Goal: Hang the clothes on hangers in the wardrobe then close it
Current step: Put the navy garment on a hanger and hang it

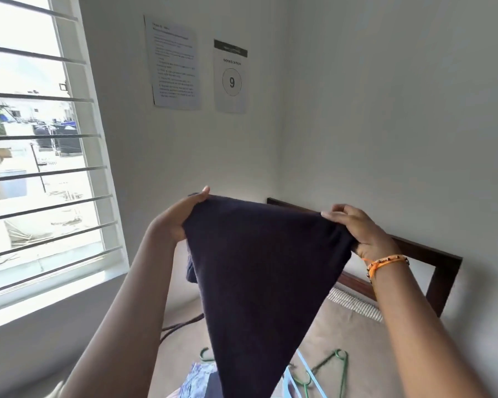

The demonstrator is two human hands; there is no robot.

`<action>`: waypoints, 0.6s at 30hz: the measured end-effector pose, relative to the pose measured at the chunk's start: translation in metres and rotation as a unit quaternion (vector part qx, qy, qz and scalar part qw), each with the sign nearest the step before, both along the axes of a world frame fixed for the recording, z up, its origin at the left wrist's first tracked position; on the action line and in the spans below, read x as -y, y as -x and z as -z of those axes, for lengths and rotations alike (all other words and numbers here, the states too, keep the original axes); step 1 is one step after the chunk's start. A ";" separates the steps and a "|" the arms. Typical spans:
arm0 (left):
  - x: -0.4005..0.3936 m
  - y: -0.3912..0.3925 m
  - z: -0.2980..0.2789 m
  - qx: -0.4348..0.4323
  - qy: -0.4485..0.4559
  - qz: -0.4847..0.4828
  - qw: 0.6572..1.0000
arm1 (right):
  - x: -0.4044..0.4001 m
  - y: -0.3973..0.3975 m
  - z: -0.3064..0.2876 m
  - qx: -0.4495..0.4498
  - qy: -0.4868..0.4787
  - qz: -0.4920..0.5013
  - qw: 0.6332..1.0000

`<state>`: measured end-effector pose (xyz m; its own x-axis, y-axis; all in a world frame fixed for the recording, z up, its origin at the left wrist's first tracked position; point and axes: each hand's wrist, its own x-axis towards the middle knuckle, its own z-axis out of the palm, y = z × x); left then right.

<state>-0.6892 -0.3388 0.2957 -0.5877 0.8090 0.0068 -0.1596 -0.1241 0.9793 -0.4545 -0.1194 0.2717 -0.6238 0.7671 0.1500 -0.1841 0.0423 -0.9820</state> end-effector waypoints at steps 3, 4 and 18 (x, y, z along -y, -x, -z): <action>0.006 -0.008 0.009 0.050 -0.156 0.024 0.986 | 0.011 -0.002 -0.019 -0.185 0.009 -0.034 0.982; 0.008 -0.013 0.025 0.057 -0.171 0.049 0.982 | 0.017 -0.003 -0.014 -0.201 0.000 -0.050 0.978; -0.001 -0.027 0.089 0.060 -0.029 0.013 0.998 | 0.009 -0.003 0.053 0.041 0.152 0.068 0.985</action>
<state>-0.6619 -0.3380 0.2065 -0.5652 0.8248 -0.0150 -0.2796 -0.1744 0.9441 -0.4517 -0.1281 0.2191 -0.5131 0.8458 -0.1459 -0.1172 -0.2375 -0.9643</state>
